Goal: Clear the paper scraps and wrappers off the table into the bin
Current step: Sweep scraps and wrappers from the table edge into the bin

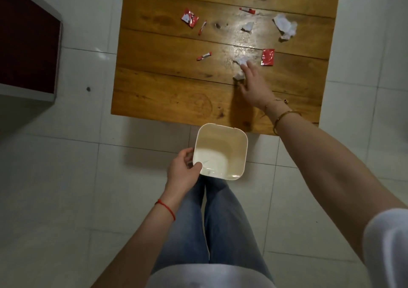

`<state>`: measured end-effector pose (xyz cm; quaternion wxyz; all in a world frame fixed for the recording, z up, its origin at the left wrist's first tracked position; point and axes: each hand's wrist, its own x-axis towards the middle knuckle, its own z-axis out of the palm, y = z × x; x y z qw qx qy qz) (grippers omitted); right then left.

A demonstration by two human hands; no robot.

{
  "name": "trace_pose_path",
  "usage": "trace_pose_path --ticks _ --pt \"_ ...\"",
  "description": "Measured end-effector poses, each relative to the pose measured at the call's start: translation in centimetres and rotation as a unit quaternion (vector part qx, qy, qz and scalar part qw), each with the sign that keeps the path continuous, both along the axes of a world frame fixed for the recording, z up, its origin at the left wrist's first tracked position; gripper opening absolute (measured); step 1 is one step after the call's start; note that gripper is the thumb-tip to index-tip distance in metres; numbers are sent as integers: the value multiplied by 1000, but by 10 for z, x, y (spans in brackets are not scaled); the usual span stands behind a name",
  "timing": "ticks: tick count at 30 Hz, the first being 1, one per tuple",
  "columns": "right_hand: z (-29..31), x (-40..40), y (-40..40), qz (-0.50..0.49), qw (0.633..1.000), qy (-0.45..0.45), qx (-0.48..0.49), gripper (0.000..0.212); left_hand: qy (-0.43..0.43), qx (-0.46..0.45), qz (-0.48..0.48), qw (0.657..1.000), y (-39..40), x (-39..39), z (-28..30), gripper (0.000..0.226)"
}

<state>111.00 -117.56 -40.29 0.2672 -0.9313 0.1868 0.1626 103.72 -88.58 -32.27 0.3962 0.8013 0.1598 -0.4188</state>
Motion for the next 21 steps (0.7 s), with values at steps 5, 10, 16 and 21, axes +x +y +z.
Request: trace_pose_path --ticks 5,10,16,21 --pt "-21 15 -5 5 1000 -1 -11 61 3 2 -7 1000 2 -5 -23 45" --pt "-36 11 2 13 1000 24 0 62 21 0 0 1000 -1 0 -50 45" --pt "-40 -14 19 29 999 11 27 61 58 -4 47 997 -5 5 -75 46" --pt "-41 -35 33 43 998 6 40 60 88 7 71 994 -6 -3 -99 45"
